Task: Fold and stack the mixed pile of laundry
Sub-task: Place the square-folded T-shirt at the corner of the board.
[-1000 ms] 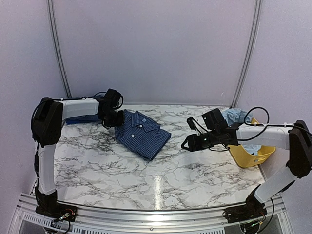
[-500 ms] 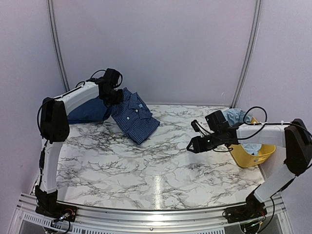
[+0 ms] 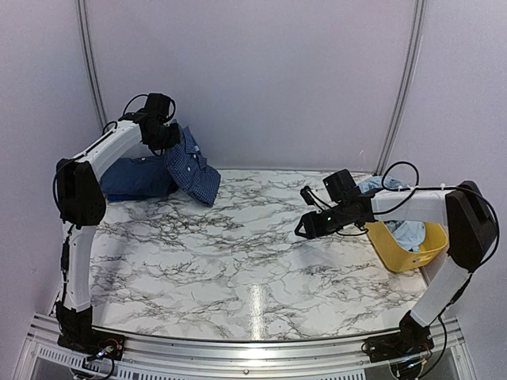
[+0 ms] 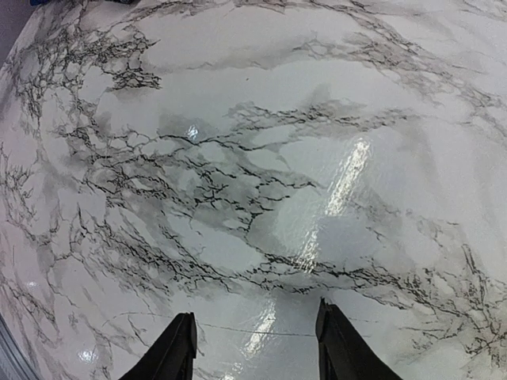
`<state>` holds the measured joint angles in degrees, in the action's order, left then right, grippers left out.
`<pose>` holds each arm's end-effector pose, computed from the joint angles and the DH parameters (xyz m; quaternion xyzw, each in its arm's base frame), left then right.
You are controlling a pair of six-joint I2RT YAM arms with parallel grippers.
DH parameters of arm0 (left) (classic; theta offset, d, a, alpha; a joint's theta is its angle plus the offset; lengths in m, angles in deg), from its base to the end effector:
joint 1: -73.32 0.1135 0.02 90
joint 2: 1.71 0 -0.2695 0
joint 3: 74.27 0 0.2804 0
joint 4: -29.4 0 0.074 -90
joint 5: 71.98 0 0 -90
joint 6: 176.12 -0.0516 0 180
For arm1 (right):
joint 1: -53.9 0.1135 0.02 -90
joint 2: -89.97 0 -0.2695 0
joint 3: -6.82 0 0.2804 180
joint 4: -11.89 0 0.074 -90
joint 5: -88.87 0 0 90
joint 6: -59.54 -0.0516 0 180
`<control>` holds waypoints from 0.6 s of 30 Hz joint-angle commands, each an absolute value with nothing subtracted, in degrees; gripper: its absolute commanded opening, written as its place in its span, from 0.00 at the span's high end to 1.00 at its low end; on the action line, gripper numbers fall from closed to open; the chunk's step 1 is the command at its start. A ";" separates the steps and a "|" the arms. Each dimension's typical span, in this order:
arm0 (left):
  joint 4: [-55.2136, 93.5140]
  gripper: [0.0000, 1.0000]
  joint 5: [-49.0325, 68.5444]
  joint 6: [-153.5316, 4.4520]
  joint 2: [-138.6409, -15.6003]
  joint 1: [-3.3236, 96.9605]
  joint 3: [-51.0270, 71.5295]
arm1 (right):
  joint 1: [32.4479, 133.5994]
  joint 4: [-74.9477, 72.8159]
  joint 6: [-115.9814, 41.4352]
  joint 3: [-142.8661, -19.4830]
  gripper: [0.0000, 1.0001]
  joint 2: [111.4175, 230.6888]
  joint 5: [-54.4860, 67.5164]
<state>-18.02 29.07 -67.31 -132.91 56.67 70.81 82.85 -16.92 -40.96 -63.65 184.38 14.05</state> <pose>0.5524 -0.1549 0.3147 -0.0621 0.8759 -0.0626 0.4743 0.3189 0.1919 0.1699 -0.1922 0.9204 0.2247 0.2558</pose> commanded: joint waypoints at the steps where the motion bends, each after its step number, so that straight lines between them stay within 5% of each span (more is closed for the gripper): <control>1: -15.42 1.00 29.57 -70.48 -132.95 58.07 73.99 | 82.20 -17.85 -39.53 -66.15 0.52 185.73 14.43; 18: -12.34 1.00 26.91 -74.92 -128.09 61.63 75.08 | 81.92 -17.70 -38.56 -69.21 0.52 189.31 15.65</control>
<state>-16.25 27.45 -73.96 -132.82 60.32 72.36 82.54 -17.84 -39.34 -66.77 187.92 14.71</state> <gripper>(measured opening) 0.032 0.477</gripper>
